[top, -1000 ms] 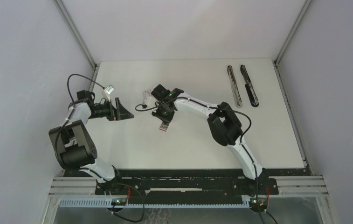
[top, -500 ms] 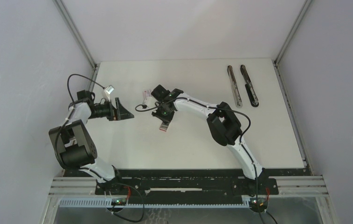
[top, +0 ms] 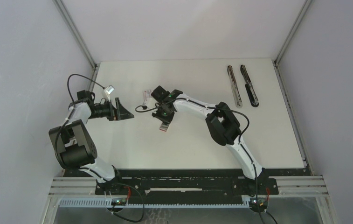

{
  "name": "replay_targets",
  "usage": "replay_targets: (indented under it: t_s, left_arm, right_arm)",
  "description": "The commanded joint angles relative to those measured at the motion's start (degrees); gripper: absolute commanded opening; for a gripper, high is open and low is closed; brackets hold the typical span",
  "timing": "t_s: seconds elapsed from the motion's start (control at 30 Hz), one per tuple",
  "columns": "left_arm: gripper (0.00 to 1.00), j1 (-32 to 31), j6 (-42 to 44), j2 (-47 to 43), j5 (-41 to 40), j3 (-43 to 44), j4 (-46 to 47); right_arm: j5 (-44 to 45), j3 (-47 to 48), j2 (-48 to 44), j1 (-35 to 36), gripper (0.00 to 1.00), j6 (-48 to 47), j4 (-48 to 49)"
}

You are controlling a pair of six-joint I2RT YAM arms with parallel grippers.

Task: Unload the staples from the stapler
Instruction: Place the staple in the staple box.

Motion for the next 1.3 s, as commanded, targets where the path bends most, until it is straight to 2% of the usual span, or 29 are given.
replay_targets:
  t_s: [0.0, 0.43, 0.6, 0.8, 1.07, 1.27]
  left_arm:
    - [1.00, 0.12, 1.82, -0.05, 2.68, -1.35, 0.84]
    - [1.00, 0.17, 1.93, 0.35, 2.95, -1.34, 0.84]
    - [1.00, 0.12, 1.97, 0.33, 2.90, -1.43, 0.84]
    - [1.00, 0.18, 1.93, 0.01, 2.87, -1.52, 0.77]
    - [1.00, 0.03, 2.18, 0.11, 2.88, -1.60, 0.84]
    - [1.00, -2.41, 1.57, 0.31, 1.03, -1.35, 1.76]
  right_arm:
    - [0.31, 1.92, 0.21, -0.08, 0.13, 0.27, 1.47]
    - [0.55, 2.61, -3.29, -0.16, 0.21, 0.30, 0.96]
    - [1.18, 2.92, -5.84, -0.55, 0.29, 0.37, 0.68]
    - [0.61, 3.09, -8.53, -1.51, 0.34, 0.69, 0.03]
    - [-0.12, 1.90, -10.80, -3.98, 0.45, 0.78, -0.30]
    - [-1.41, 0.50, -11.14, -5.65, 0.53, 1.25, -0.67]
